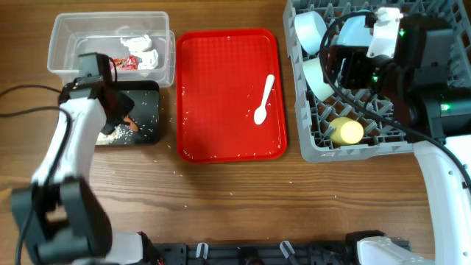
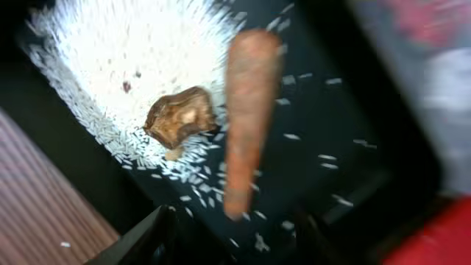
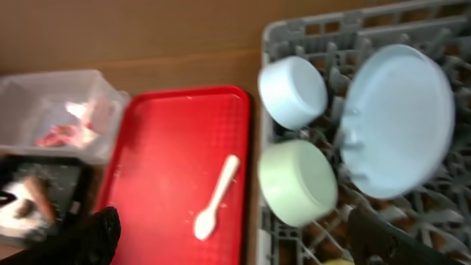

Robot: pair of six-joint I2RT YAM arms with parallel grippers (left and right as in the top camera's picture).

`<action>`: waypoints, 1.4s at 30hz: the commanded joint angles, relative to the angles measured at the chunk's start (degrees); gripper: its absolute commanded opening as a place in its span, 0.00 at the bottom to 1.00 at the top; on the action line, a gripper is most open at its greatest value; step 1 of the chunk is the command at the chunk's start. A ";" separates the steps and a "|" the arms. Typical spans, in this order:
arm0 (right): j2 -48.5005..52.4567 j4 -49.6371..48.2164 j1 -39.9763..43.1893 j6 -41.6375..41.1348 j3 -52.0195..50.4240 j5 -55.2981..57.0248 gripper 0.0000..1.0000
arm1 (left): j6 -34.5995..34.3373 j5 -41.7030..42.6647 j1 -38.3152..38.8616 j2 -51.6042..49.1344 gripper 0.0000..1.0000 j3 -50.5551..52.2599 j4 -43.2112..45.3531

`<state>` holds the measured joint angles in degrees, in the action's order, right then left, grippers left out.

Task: Sort waste into correct bins and load items into the dishwasher rack
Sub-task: 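Move right gripper to the white spoon and grasp it, then carry the white spoon right and place it in the rack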

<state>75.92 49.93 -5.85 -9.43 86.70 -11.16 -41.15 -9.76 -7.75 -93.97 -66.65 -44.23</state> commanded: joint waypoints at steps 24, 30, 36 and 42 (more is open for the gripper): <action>41.22 -1.44 -18.16 -22.53 -0.15 -1.33 0.64 | 1.73 1.77 10.91 14.25 1.00 -1.55 -0.39; 43.63 -1.20 -18.73 -25.46 -2.05 5.81 0.57 | 1.73 1.75 10.91 14.25 1.00 -1.55 -0.39; 43.76 -7.96 -18.73 -23.85 -6.54 5.99 0.51 | 1.73 1.77 10.91 14.25 1.00 -1.55 -0.39; 43.78 -12.33 -18.73 -22.08 -8.83 4.74 0.48 | 1.73 1.77 10.91 14.25 1.00 -1.55 -0.39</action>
<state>118.28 38.65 -24.45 -32.69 80.49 -6.33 -39.70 -8.29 2.92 -80.03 -67.48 -44.64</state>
